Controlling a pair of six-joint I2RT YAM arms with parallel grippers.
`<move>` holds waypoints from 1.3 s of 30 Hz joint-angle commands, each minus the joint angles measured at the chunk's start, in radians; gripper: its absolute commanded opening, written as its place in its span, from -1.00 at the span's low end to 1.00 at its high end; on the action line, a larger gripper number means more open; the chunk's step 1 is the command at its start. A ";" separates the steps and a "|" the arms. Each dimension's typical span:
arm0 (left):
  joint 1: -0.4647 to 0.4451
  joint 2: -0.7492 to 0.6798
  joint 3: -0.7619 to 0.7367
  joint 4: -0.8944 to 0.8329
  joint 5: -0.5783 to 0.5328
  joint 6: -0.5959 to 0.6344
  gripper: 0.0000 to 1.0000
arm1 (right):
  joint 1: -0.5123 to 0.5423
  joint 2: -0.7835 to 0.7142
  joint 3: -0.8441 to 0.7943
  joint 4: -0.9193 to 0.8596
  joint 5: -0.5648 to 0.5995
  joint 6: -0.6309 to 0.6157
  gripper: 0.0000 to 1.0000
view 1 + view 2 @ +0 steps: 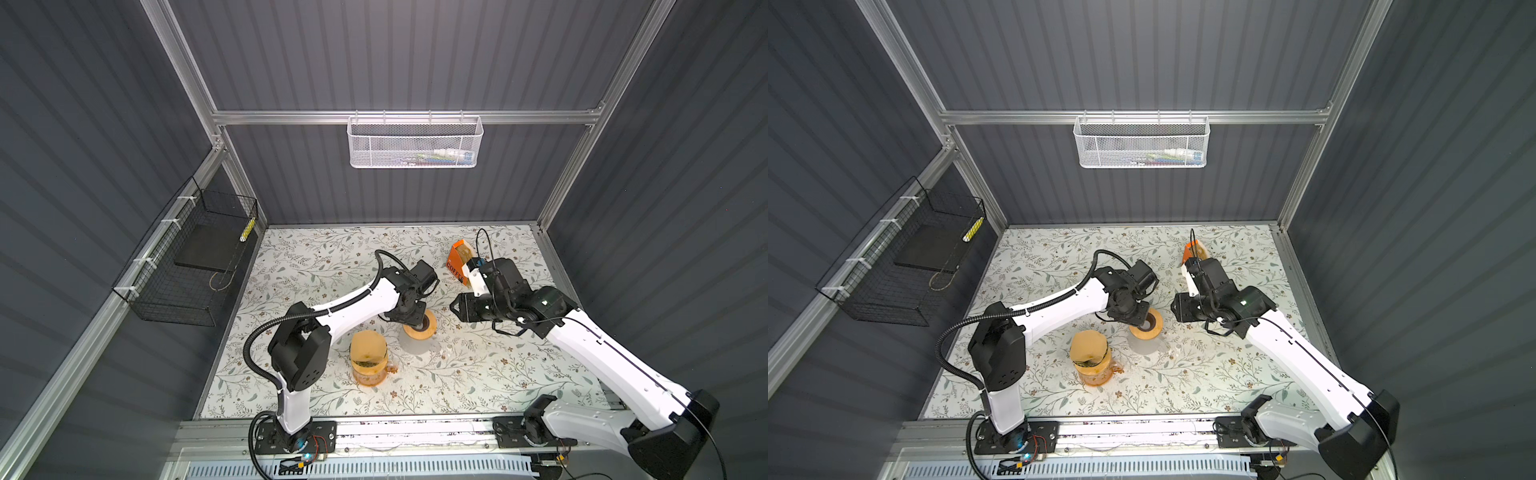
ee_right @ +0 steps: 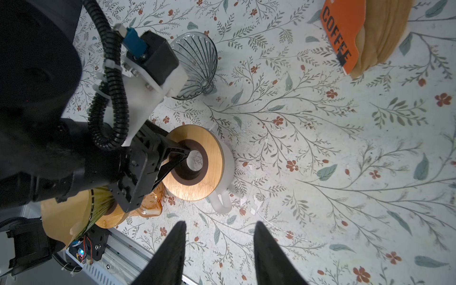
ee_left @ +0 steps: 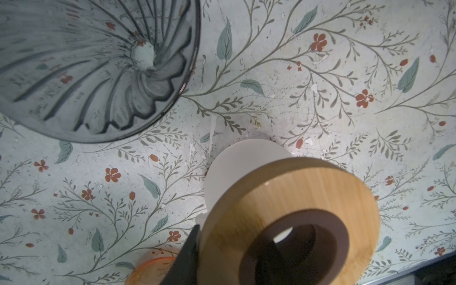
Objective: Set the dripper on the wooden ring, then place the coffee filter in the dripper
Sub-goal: 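Lower the wooden ring onto the frosted white cup with the left gripper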
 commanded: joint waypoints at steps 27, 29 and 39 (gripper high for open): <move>-0.008 -0.059 0.031 -0.043 -0.044 -0.007 -0.09 | -0.005 0.018 0.024 -0.012 -0.012 0.022 -0.08; -0.008 -0.066 0.037 -0.043 -0.033 -0.002 -0.09 | -0.005 0.018 0.027 -0.013 -0.011 0.022 -0.08; -0.007 -0.076 0.027 -0.024 0.003 -0.003 -0.12 | -0.005 0.025 0.034 -0.009 -0.014 0.028 -0.08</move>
